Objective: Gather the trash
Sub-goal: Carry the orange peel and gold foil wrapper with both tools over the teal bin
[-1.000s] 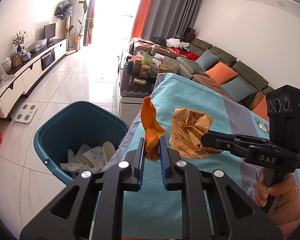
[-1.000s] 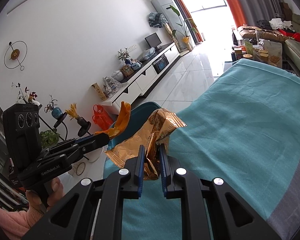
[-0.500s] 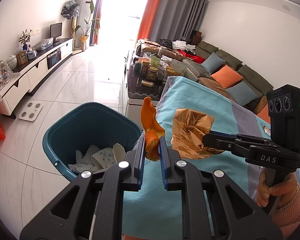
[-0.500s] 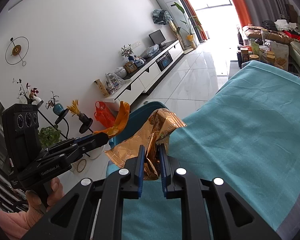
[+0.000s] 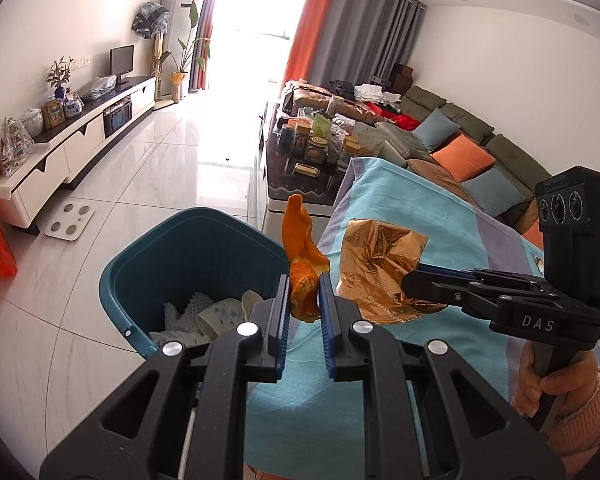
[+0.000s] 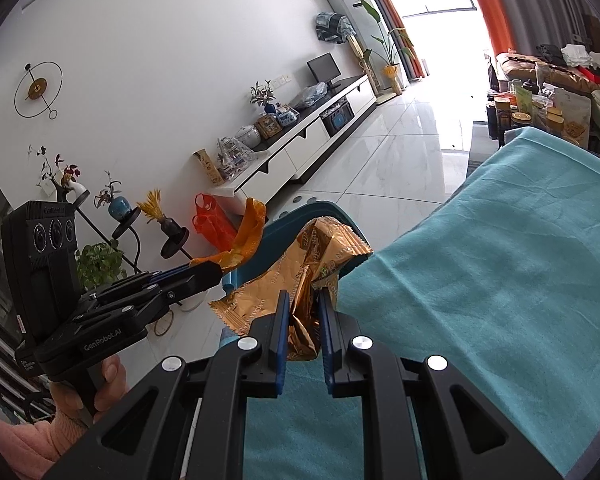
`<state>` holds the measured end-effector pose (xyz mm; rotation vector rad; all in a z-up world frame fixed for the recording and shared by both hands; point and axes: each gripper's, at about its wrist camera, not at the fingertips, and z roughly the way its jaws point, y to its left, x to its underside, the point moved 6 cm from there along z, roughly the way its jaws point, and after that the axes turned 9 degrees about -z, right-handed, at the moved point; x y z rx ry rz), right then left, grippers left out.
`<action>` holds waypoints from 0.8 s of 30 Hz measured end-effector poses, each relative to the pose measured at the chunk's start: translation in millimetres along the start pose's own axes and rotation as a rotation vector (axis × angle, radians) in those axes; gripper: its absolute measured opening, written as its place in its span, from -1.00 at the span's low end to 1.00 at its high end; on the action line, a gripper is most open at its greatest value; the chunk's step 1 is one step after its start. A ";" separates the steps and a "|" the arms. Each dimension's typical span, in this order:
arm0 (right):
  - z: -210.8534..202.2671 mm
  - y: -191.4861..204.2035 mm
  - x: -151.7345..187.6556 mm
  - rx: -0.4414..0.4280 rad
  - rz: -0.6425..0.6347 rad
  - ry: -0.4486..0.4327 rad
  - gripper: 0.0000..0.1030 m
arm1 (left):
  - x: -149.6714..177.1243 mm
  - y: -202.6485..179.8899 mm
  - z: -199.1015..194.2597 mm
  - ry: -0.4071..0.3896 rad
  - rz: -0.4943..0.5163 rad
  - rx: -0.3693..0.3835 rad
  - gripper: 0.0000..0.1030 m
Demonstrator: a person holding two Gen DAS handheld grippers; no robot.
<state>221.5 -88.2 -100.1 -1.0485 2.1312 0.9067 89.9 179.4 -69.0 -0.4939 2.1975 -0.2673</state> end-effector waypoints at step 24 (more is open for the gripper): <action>25.2 10.9 -11.4 -0.003 -0.030 0.046 -0.75 | -5.7 13.9 7.6 0.005 -0.032 -0.032 -0.72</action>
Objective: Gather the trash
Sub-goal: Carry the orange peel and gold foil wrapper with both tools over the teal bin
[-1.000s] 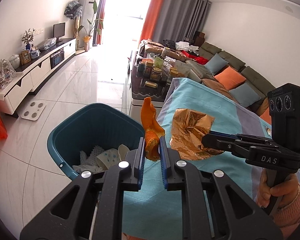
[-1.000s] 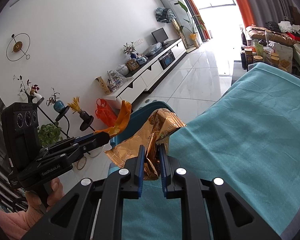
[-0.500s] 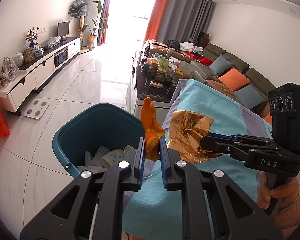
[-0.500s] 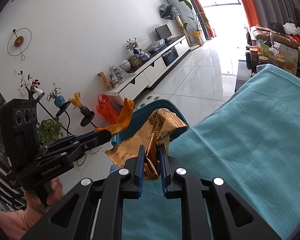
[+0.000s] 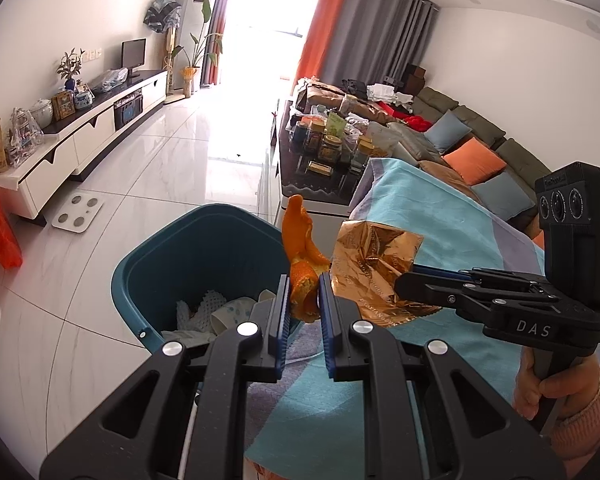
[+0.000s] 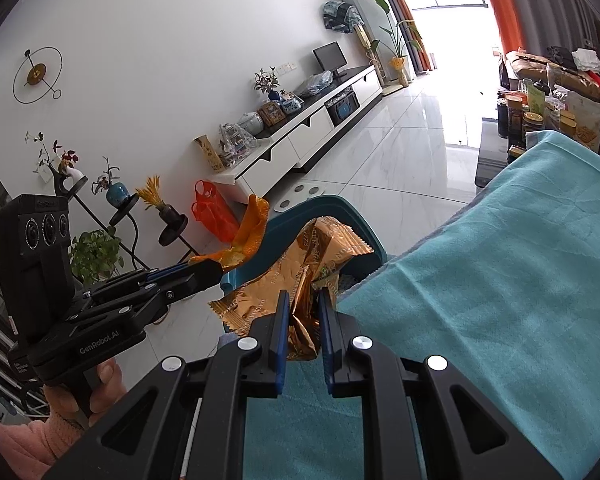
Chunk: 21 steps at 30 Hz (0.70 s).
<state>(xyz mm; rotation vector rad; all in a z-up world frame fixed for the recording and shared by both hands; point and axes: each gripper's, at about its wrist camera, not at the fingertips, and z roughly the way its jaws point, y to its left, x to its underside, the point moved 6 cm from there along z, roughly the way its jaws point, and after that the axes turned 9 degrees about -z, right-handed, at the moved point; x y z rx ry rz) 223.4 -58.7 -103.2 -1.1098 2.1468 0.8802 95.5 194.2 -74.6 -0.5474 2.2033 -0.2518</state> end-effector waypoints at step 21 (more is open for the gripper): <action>27.7 4.2 -12.2 0.002 -0.009 0.039 -0.75 | -2.6 16.7 12.0 0.021 -0.042 -0.035 -0.72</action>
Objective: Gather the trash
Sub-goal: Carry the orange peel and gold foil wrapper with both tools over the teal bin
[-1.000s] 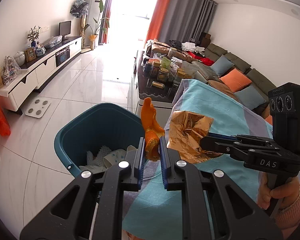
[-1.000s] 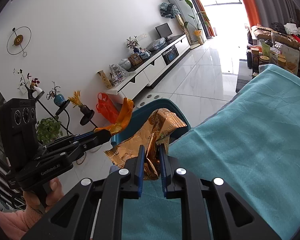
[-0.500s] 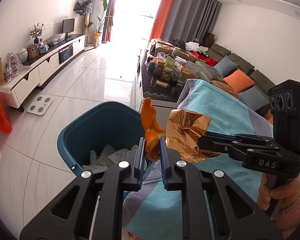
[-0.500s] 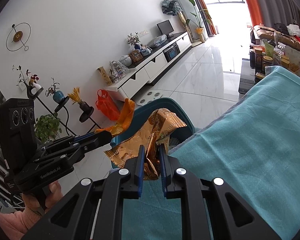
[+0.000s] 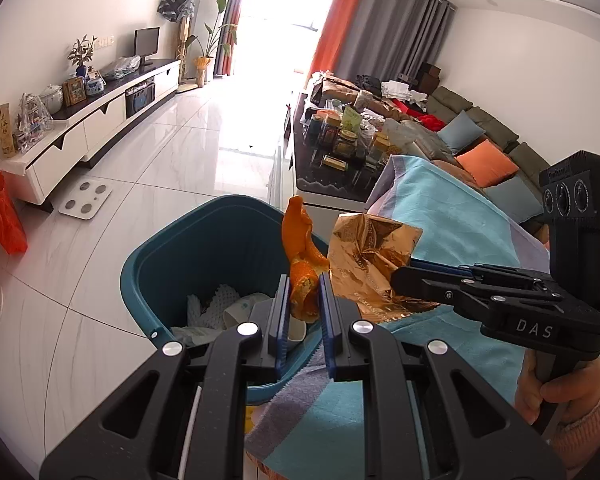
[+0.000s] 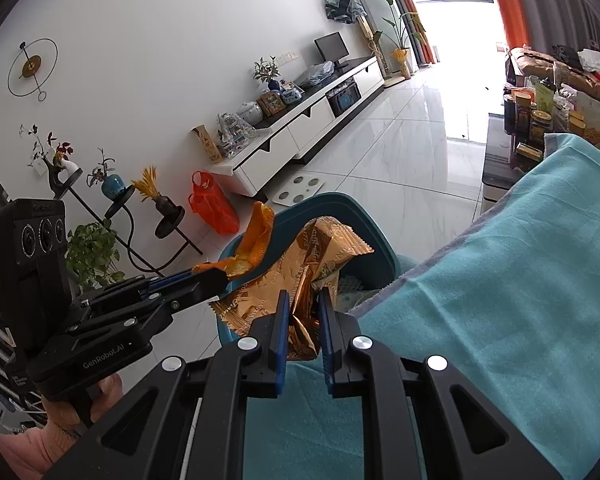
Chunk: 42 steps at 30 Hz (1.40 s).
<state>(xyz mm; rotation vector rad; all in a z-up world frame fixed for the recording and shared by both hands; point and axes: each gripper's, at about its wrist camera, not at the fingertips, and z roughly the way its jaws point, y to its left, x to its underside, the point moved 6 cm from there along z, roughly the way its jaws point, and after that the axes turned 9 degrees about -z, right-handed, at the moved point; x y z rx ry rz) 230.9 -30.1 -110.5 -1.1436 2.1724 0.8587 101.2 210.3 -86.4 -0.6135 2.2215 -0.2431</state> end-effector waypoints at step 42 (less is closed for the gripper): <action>47.6 6.0 -10.0 0.036 -0.013 0.090 -0.75 | 1.0 14.1 51.0 0.049 -0.041 -0.059 -0.72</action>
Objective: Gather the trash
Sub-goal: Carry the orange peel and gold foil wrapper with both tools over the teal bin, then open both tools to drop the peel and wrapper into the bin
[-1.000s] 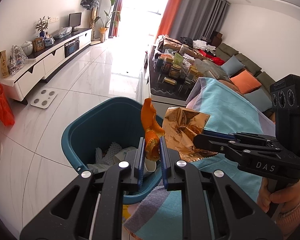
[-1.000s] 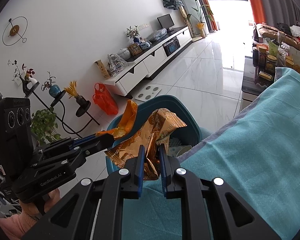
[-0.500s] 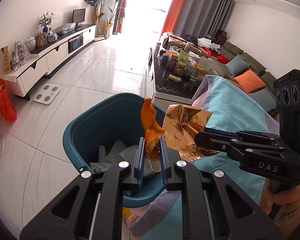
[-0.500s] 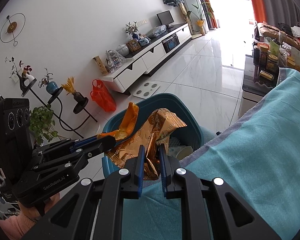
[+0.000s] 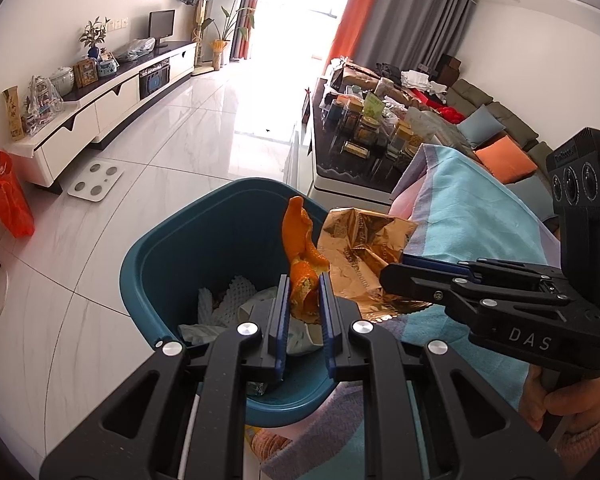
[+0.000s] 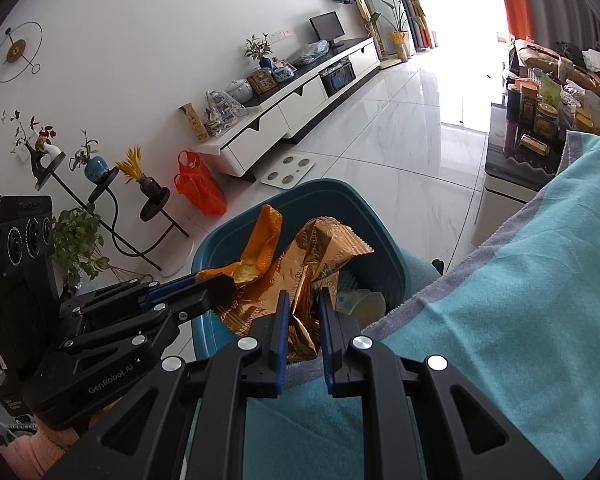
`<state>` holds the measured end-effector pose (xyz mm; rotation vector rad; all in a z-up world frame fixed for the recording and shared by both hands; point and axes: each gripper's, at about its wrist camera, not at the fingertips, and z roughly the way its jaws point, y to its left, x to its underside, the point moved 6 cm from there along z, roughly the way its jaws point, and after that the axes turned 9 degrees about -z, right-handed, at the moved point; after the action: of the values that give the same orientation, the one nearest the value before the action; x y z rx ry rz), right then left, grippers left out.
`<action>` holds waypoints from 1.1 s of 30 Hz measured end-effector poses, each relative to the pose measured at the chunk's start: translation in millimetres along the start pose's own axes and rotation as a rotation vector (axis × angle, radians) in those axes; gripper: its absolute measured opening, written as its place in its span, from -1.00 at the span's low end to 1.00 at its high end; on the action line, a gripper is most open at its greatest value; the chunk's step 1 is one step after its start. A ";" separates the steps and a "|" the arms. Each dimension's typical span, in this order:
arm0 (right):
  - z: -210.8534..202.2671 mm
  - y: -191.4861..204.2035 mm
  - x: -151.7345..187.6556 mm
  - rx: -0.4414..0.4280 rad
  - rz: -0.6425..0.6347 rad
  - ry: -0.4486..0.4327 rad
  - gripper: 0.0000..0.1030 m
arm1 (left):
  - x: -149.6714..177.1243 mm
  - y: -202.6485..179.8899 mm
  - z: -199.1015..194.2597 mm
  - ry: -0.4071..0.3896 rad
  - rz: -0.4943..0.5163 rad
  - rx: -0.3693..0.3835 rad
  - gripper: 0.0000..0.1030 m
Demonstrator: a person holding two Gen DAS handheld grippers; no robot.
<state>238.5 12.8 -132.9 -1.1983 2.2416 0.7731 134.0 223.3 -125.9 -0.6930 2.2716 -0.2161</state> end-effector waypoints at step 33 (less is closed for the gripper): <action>18.9 0.1 -5.4 -0.013 0.041 0.039 -0.56 | -0.1 16.6 28.1 0.007 -0.063 -0.030 -0.28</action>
<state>243.9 28.7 -143.2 -1.1864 2.3028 0.7879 146.8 238.7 -151.7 -0.7814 2.2660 -0.2157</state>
